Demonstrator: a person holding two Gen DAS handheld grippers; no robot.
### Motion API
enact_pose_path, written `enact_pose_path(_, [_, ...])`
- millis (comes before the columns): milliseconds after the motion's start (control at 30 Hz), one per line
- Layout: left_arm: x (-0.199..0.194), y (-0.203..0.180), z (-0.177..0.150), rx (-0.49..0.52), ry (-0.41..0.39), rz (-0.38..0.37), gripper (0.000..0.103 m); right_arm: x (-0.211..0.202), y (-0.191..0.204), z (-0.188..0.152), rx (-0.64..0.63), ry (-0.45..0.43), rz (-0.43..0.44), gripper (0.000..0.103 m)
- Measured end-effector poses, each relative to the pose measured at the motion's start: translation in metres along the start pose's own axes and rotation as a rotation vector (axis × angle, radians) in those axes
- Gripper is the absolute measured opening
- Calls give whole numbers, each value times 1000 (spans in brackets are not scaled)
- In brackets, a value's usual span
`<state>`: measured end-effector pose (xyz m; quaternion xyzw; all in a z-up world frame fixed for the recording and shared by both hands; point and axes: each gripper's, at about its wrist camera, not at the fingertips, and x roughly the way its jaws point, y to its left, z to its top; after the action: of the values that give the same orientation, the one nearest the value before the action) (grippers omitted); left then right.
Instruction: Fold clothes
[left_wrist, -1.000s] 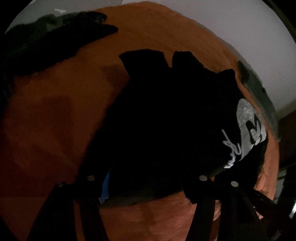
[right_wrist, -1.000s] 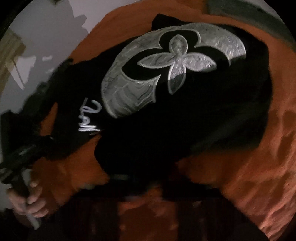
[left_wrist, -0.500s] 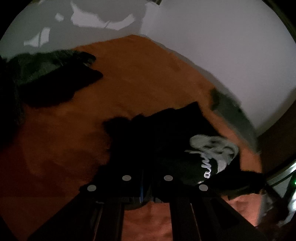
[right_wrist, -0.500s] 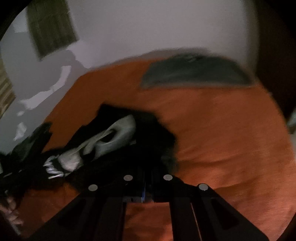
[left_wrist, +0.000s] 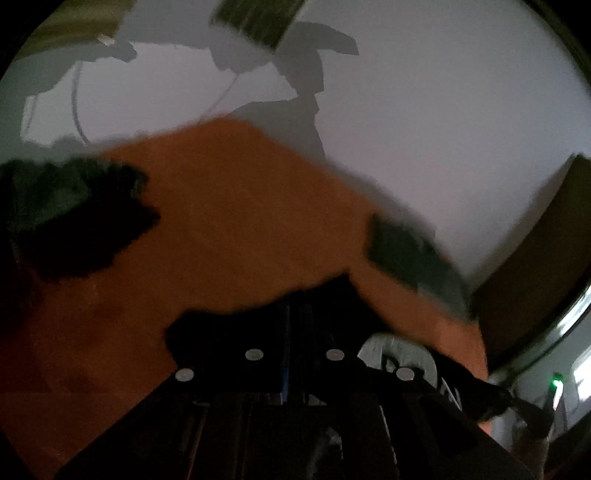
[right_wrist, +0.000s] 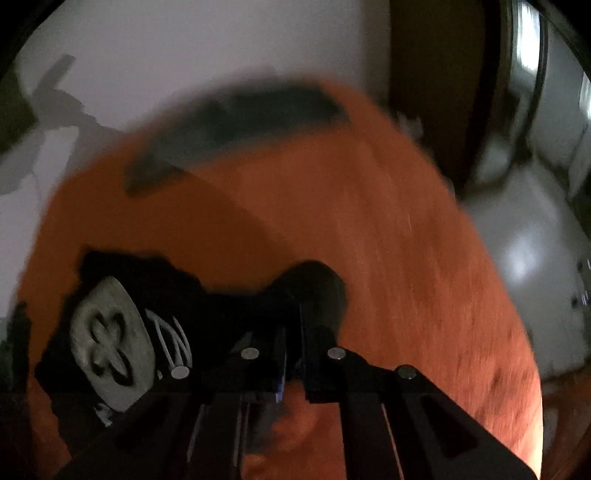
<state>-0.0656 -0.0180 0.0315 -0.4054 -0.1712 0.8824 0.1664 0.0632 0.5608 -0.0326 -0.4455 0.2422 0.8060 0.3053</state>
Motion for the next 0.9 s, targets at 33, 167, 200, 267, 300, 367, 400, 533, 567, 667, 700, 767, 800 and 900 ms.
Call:
enact_pose_path(33, [10, 4, -9, -6, 56, -2, 9, 13, -7, -5, 29, 56, -7, 8])
enact_pose_path(167, [46, 29, -54, -98, 277, -21, 35, 23, -17, -28, 93, 104, -12, 28])
enact_pose_path(200, [52, 36, -66, -125, 322, -23, 40, 21, -17, -31, 77, 93, -34, 55])
enact_pose_path(267, [57, 48, -89, -163, 398, -42, 46, 17, -10, -33, 34, 54, -65, 76])
enact_pose_path(300, [59, 54, -101, -182, 435, -51, 46, 14, -5, -35, 6, 40, -50, 76])
enact_pose_path(367, [58, 63, -115, -207, 472, -62, 46, 10, 6, -43, -50, 32, -33, 76])
enact_pose_path(400, [57, 65, -121, -207, 483, -56, 46, 9, 11, -49, -76, 37, -32, 76])
enact_pose_path(533, [56, 60, -139, -153, 510, -41, 48, 20, 32, -78, -180, 82, 23, 76])
enact_pose_path(567, [56, 57, -143, -131, 532, -48, 50, 24, 36, -83, -202, 99, 25, 76])
enact_pose_path(667, [56, 41, -157, -55, 634, -107, 51, 36, 46, -97, -264, 148, 32, 76])
enact_pose_path(700, [50, 38, -160, -23, 654, -122, 52, 38, 44, -99, -260, 155, 30, 76])
enact_pose_path(767, [41, 30, -169, 45, 681, -133, 56, 43, 38, -104, -251, 168, 28, 76])
enact_pose_path(800, [36, 28, -174, 72, 692, -134, 59, 46, 36, -107, -246, 174, 27, 76])
enact_pose_path(900, [43, 20, -192, 57, 742, -155, 60, 53, 27, -114, -232, 194, 23, 76])
